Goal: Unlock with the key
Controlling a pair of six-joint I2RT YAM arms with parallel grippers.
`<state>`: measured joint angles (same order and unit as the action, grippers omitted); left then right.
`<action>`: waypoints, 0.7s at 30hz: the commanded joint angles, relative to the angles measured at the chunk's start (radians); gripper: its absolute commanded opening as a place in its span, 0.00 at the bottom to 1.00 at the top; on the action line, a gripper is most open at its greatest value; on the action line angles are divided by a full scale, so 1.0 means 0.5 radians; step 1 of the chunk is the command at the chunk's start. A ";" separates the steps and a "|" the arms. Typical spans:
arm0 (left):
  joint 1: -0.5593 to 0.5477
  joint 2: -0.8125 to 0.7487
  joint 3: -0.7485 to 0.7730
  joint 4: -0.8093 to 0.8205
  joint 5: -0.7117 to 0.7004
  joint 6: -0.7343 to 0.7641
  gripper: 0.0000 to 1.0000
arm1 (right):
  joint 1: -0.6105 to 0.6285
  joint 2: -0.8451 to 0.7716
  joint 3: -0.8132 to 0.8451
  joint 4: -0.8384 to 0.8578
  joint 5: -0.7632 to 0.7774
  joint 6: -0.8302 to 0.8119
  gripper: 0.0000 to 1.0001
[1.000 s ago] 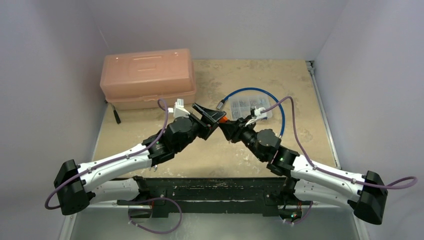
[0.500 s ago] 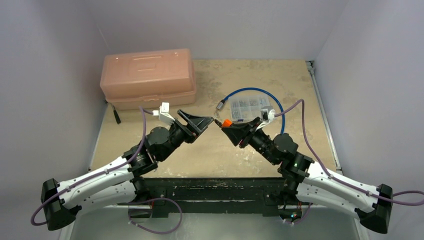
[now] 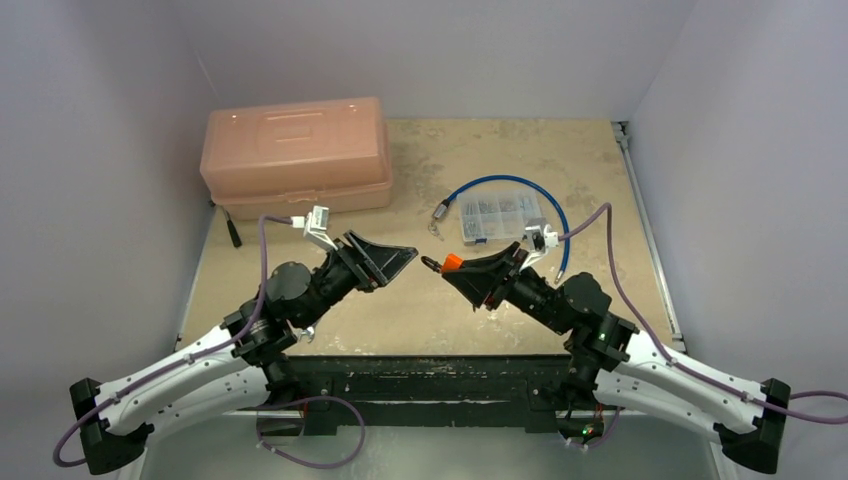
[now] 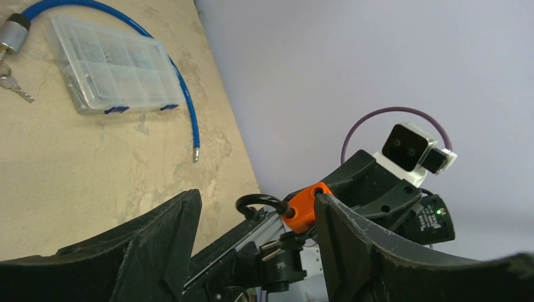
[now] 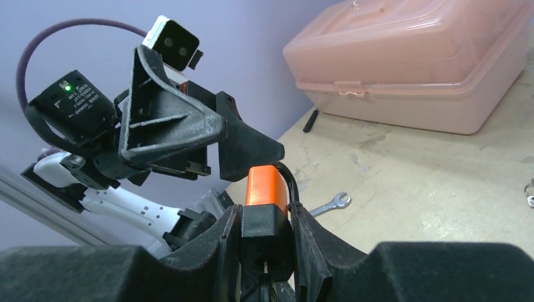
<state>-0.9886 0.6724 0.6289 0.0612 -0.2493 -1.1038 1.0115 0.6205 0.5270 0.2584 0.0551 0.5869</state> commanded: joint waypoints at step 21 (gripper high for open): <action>0.005 -0.571 0.471 -1.359 -0.443 0.965 0.70 | -0.056 1.270 0.025 1.088 -0.349 0.748 0.00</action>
<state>-0.9886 0.4145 0.8345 -0.4915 -0.3840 -0.7185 0.9859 1.1194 0.4694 0.5533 -0.0277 0.8364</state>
